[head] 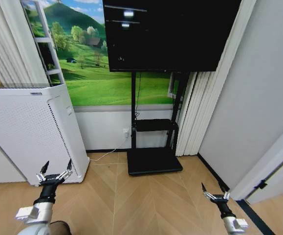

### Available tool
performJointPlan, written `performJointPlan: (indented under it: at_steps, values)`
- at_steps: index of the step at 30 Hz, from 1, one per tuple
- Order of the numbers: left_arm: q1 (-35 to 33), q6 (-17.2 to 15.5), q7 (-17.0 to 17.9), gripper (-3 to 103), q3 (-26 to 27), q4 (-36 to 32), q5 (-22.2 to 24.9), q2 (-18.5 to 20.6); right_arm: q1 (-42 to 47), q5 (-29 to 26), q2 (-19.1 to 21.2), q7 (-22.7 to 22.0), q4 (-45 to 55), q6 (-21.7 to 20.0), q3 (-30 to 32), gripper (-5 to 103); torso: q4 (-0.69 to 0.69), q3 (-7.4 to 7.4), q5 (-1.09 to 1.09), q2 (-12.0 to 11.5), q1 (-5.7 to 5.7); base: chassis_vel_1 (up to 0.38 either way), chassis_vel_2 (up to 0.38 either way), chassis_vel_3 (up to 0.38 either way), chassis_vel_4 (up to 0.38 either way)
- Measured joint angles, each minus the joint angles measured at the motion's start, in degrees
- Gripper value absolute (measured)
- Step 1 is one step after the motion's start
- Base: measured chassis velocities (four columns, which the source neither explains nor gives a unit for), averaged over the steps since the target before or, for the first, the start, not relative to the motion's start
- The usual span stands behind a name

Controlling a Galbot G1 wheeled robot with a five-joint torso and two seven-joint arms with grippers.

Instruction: Pick up the trash bin and place the garbage on the floor into it.

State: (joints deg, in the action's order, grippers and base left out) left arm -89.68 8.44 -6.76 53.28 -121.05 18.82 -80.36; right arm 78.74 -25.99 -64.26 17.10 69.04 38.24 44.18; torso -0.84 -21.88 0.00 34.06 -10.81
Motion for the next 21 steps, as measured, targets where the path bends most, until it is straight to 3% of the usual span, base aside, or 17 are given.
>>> performJointPlan:
  at_steps: [21]
  values:
    - [-0.86, 0.06, -0.04, 100, 0.77, -1.24, -0.16, -0.62, 1.38, -1.05, 0.0, 1.51, 1.14, 0.3, 0.55, 100, 0.0, -3.0, 0.0, 4.99, -1.98, 0.0, 0.0, 0.0, 0.0]
